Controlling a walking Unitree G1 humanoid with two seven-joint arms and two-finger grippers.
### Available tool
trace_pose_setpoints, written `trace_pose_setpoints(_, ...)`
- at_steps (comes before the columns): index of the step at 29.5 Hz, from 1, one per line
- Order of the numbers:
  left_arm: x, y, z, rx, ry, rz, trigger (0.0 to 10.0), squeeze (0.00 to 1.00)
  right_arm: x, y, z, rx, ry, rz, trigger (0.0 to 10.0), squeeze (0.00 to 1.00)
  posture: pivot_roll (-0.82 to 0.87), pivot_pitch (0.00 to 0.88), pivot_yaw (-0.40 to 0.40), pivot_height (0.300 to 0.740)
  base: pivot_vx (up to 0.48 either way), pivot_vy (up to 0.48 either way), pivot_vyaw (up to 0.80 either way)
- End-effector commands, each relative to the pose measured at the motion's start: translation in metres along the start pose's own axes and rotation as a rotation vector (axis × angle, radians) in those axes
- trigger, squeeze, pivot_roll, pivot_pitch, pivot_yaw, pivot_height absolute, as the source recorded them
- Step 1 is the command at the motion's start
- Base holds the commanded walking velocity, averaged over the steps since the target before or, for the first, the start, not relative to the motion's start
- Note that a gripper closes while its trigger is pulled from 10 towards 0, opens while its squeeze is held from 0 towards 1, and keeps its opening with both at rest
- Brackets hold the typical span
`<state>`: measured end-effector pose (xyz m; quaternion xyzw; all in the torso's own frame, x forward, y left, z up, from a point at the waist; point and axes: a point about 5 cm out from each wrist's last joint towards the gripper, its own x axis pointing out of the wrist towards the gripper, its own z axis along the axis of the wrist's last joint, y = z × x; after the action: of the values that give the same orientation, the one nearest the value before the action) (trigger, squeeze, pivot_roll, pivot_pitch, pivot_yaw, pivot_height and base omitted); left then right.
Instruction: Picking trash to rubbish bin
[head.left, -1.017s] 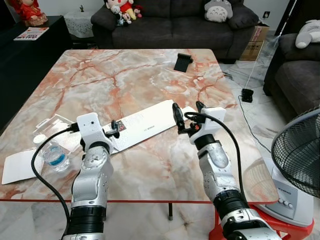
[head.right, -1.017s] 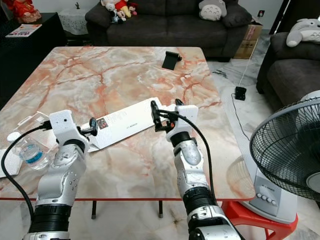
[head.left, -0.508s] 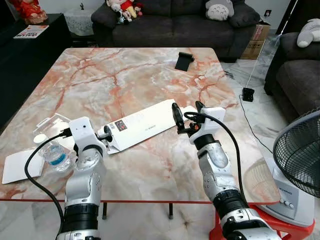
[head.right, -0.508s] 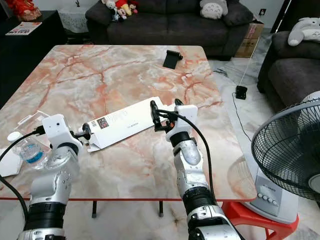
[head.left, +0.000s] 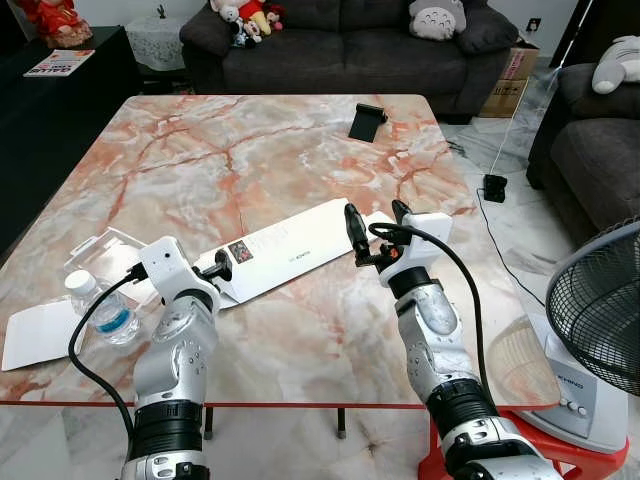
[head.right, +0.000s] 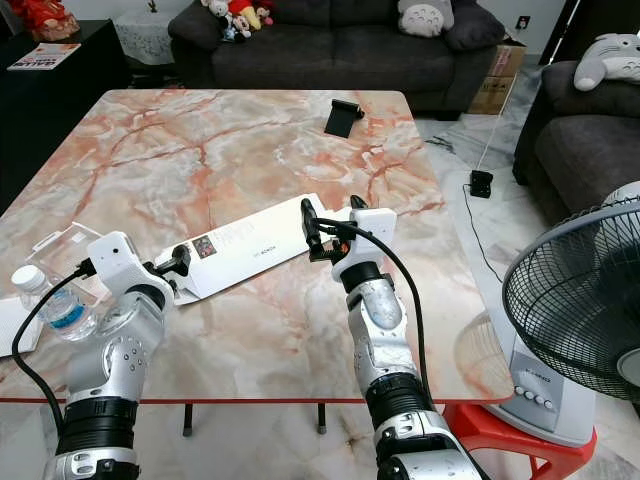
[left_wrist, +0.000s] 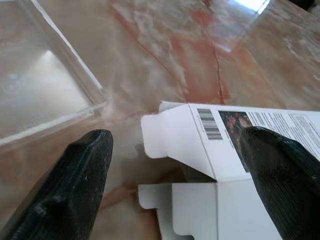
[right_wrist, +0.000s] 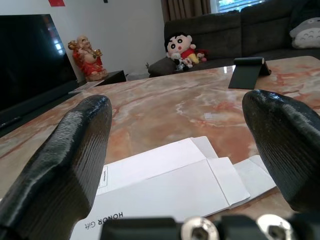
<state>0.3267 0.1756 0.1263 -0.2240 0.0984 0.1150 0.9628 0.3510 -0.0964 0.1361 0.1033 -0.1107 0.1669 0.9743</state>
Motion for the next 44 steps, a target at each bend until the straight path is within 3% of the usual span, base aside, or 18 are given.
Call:
trace_pose_setpoints(1, 0.002, -0.004, -0.008, -0.030, 0.051, -0.032, 10.0, 0.00, 0.000, 0.001, 0.001, 0.008, -0.003, 0.004, 10.0, 0.00, 0.03, 0.089, -0.013, 0.740, 0.000, 0.000, 0.00)
trace_pose_setpoints(10, 0.006, -0.016, -0.006, -0.080, 0.062, -0.088, 10.0, 0.00, -0.002, 0.004, 0.000, 0.011, -0.004, 0.005, 10.0, 0.00, 0.02, 0.088, -0.012, 0.740, 0.000, 0.000, 0.00)
trace_pose_setpoints(21, 0.016, -0.017, 0.003, -0.108, 0.026, -0.087, 10.0, 0.00, -0.002, 0.007, -0.001, 0.018, -0.002, 0.016, 10.0, 0.00, 0.01, 0.090, -0.017, 0.740, 0.000, 0.000, 0.00)
trace_pose_setpoints(27, 0.021, -0.017, -0.001, -0.183, 0.012, -0.093, 10.0, 0.00, -0.003, 0.007, -0.002, 0.019, 0.000, 0.017, 10.0, 0.00, 0.01, 0.090, -0.017, 0.740, 0.000, 0.000, 0.00)
trace_pose_setpoints(30, 0.025, -0.028, -0.010, -0.199, 0.043, -0.145, 10.0, 0.00, -0.003, 0.007, -0.002, 0.018, 0.001, 0.017, 10.0, 0.00, 0.01, 0.088, -0.017, 0.740, 0.000, 0.000, 0.00)
trace_pose_setpoints(37, 0.028, -0.041, -0.012, -0.275, 0.027, -0.199, 10.0, 0.00, -0.004, 0.007, -0.002, 0.017, 0.002, 0.017, 10.0, 0.00, 0.00, 0.087, -0.019, 0.740, 0.000, 0.000, 0.00)
trace_pose_setpoints(38, 0.029, -0.045, -0.011, -0.276, 0.016, -0.217, 8.6, 0.00, -0.004, 0.007, -0.002, 0.018, 0.002, 0.016, 10.0, 0.00, 0.00, 0.087, -0.019, 0.740, 0.000, 0.000, 0.00)
trace_pose_setpoints(39, 0.030, -0.046, -0.010, -0.276, 0.014, -0.222, 6.5, 0.00, -0.004, 0.007, -0.002, 0.017, 0.002, 0.016, 10.0, 0.00, 0.00, 0.087, -0.019, 0.740, 0.000, 0.000, 0.00)
trace_pose_setpoints(40, 0.030, -0.048, -0.010, -0.276, 0.013, -0.225, 0.0, 0.00, -0.004, 0.007, -0.002, 0.017, 0.002, 0.016, 10.0, 0.00, 0.00, 0.087, -0.019, 0.740, 0.000, 0.000, 0.00)
trace_pose_setpoints(44, 0.030, -0.052, -0.009, -0.281, 0.001, -0.245, 0.0, 0.00, -0.005, 0.006, -0.003, 0.017, 0.003, 0.014, 10.0, 0.00, -0.01, 0.086, -0.017, 0.740, 0.000, 0.000, 0.00)
